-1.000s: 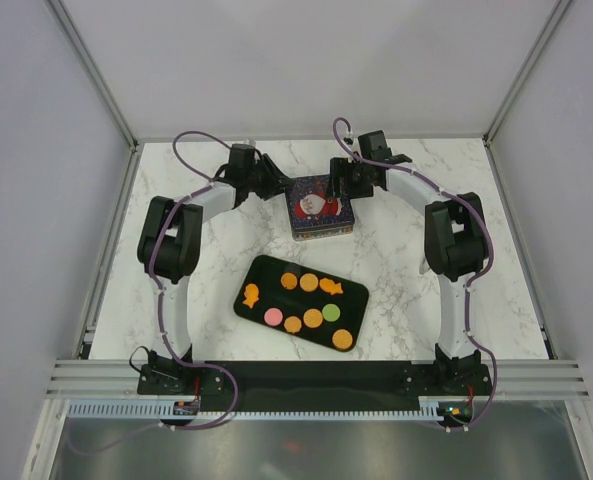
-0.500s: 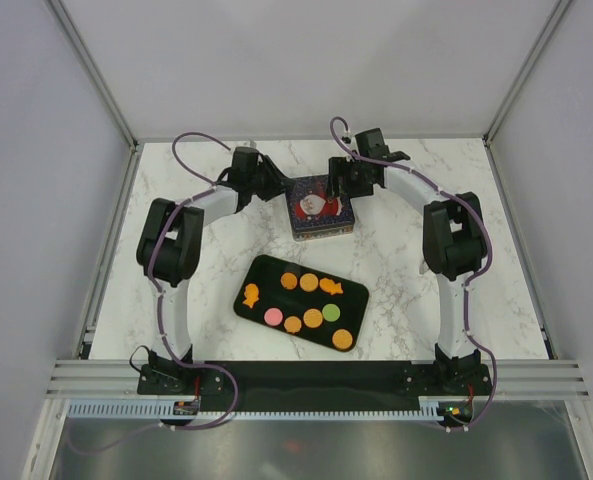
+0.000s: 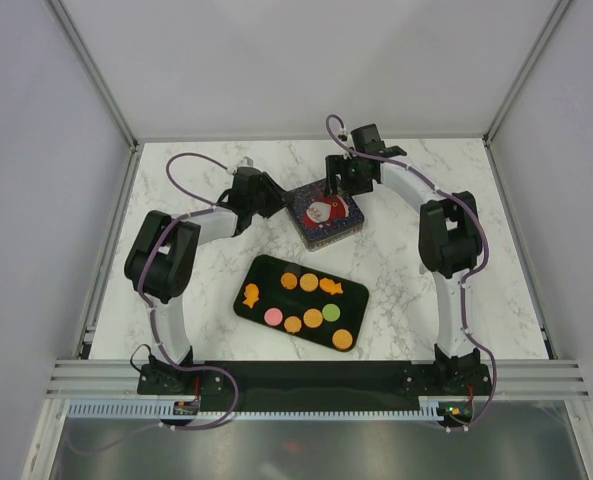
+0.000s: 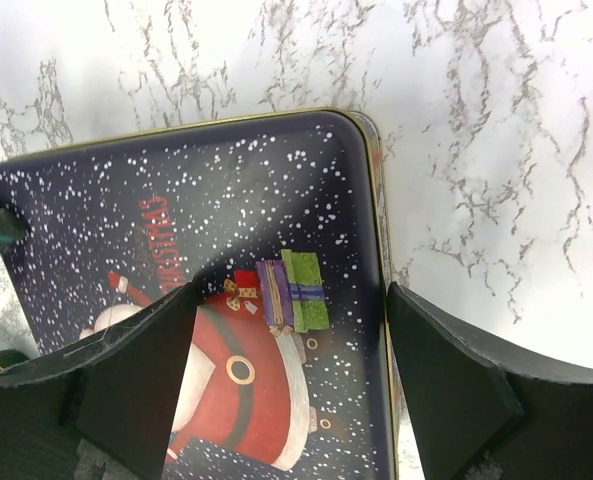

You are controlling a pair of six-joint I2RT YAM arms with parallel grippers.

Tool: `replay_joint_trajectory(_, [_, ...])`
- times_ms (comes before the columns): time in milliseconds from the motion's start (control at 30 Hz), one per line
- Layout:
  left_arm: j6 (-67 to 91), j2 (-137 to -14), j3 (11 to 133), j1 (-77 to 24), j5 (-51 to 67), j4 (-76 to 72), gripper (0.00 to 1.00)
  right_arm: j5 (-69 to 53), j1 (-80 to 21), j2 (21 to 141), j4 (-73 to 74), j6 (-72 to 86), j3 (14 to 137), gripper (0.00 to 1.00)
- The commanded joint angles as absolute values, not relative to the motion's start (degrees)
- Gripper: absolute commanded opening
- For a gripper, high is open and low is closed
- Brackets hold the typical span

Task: Pack the cookies

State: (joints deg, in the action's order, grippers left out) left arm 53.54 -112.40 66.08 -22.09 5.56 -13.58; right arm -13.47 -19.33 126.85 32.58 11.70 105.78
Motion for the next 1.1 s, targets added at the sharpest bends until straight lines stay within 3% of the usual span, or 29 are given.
replay_joint_trajectory(0, [53.4,-115.6,60.6,-25.7,7.3,0.2,0.02,-11.2,-19.7,129.3,32.4,10.0,108.3,0.85])
replay_joint_trajectory(800, [56.1,-115.4,58.7,-29.4,11.6,-3.1,0.02,-6.7,-26.9,130.3,35.2,3.4,110.5,0.86])
replay_joint_trajectory(1067, [56.1,-115.8,59.1,-29.3,12.8,-3.2,0.02,-5.6,-34.7,130.9,34.9,4.9,111.7,0.86])
